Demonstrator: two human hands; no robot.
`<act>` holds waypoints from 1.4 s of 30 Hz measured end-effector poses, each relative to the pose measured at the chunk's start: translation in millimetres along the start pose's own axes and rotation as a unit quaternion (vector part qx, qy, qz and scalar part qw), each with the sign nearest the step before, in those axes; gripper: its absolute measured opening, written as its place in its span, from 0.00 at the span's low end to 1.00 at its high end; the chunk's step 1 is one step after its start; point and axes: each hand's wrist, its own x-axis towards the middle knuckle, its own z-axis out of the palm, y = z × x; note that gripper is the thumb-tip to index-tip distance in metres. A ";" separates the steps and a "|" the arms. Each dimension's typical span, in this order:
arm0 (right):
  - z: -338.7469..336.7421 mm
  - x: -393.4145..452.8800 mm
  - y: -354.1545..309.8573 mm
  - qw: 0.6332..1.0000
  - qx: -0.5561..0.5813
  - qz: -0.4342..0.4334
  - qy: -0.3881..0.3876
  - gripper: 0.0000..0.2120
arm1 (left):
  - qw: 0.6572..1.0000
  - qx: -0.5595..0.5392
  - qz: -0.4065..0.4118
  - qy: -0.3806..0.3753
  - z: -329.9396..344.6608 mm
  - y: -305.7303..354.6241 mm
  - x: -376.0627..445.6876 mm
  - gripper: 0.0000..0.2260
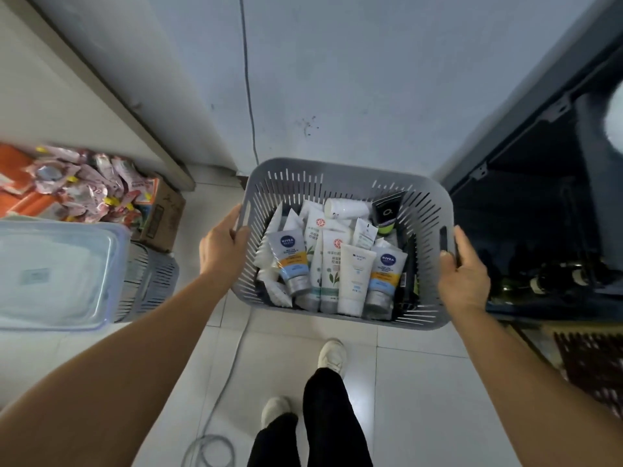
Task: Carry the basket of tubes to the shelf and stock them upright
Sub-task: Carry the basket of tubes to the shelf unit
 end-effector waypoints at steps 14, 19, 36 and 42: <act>-113.5 -180.6 51.8 0.993 0.066 -0.012 0.100 0.22 | 0.990 -0.030 0.136 -0.028 -87.4 18.6 -158.0 0.22; -159.8 -242.4 94.4 0.988 0.073 0.030 0.135 0.22 | 0.979 -0.018 0.190 -0.064 -91.9 37.2 -219.0 0.21; -372.6 -385.9 339.1 0.928 0.124 0.214 0.280 0.21 | 0.910 0.017 0.367 -0.192 59.0 176.1 -468.3 0.20; -464.1 -412.2 432.0 0.903 0.130 0.253 0.322 0.21 | 0.889 0.022 0.398 -0.225 129.0 236.6 -572.5 0.20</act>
